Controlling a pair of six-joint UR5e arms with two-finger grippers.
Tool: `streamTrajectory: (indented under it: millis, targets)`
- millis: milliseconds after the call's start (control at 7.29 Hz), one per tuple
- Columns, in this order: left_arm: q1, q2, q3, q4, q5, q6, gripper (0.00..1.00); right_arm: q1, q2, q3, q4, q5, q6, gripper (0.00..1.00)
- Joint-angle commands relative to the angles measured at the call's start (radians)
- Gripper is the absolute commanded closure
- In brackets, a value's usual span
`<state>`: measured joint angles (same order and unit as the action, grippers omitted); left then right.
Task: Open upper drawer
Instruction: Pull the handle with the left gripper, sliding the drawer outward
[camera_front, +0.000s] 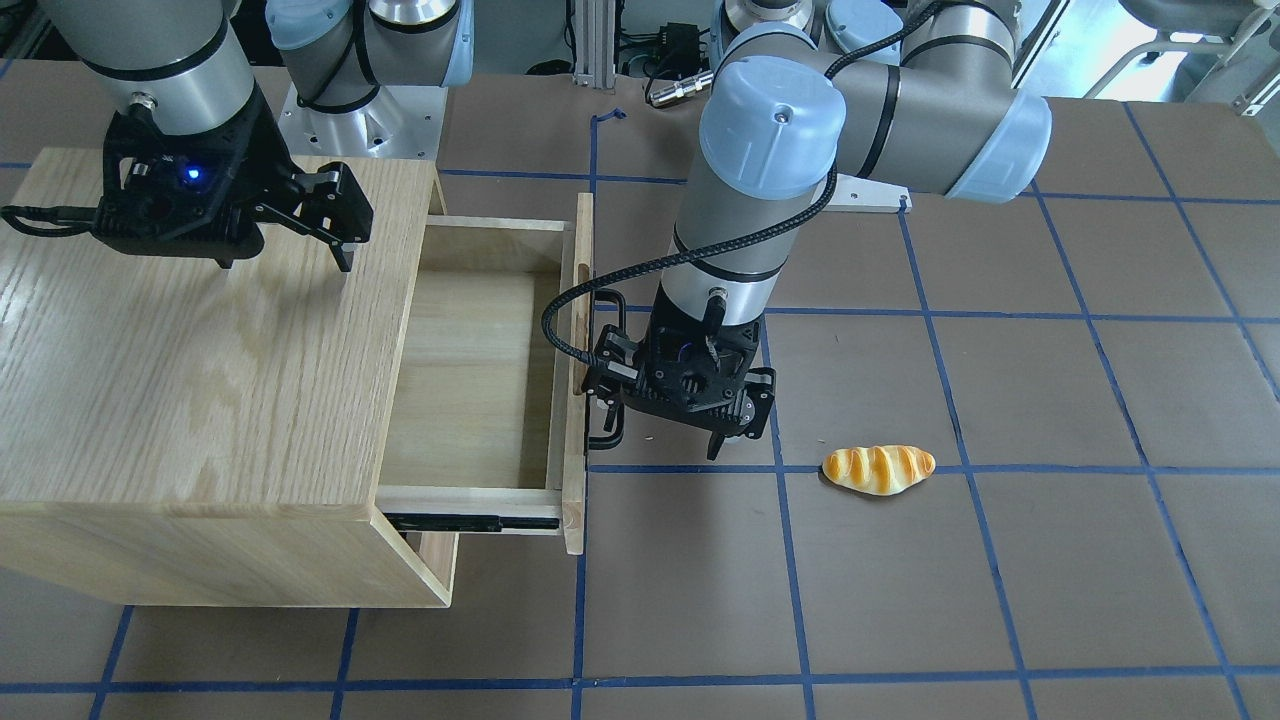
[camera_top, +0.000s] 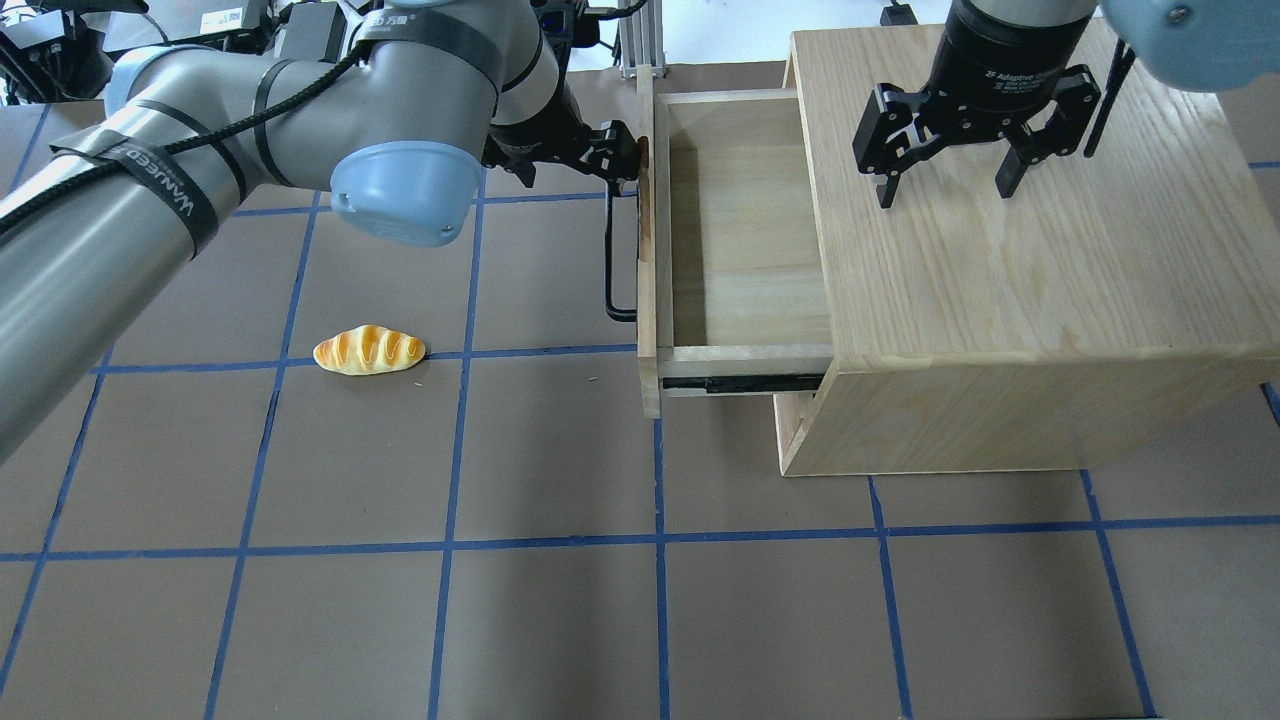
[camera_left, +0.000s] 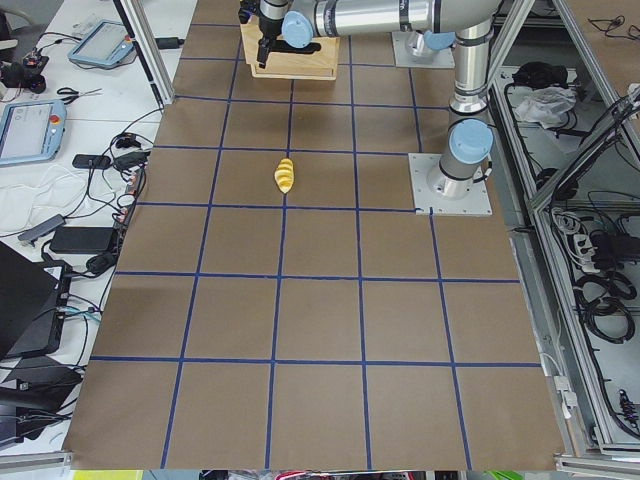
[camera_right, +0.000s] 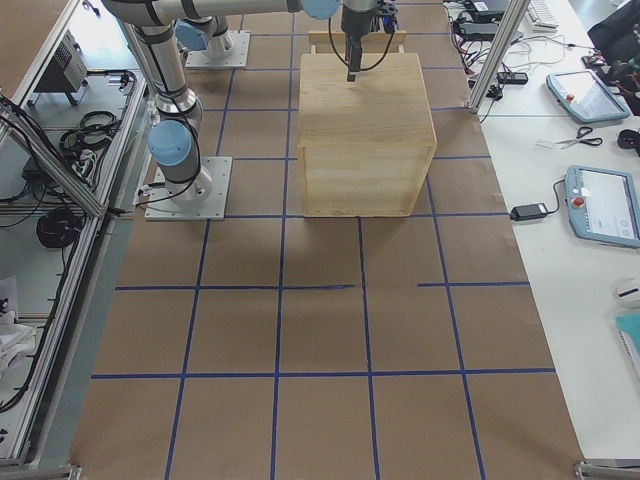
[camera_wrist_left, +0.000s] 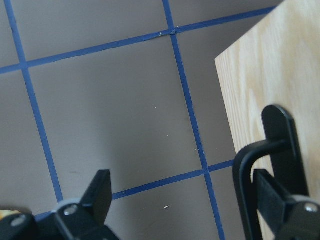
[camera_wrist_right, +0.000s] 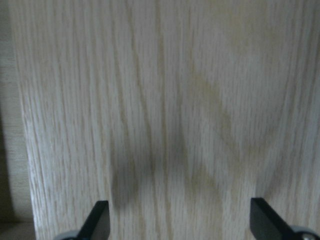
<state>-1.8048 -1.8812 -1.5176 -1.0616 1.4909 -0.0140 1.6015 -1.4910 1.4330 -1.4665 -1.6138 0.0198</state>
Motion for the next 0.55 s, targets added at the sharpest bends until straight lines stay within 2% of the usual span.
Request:
streamTrajectory:
  millis: [0,412]
  targets:
    - [0.007,0.000,0.000,-0.001,0.000,0.018,0.00,0.000,0.000,0.001,0.000,0.000,-0.001,0.00]
    - [0.022,0.016,0.000,-0.036,0.002,0.037,0.00,0.000,0.000,0.000,0.000,0.000,0.000,0.00]
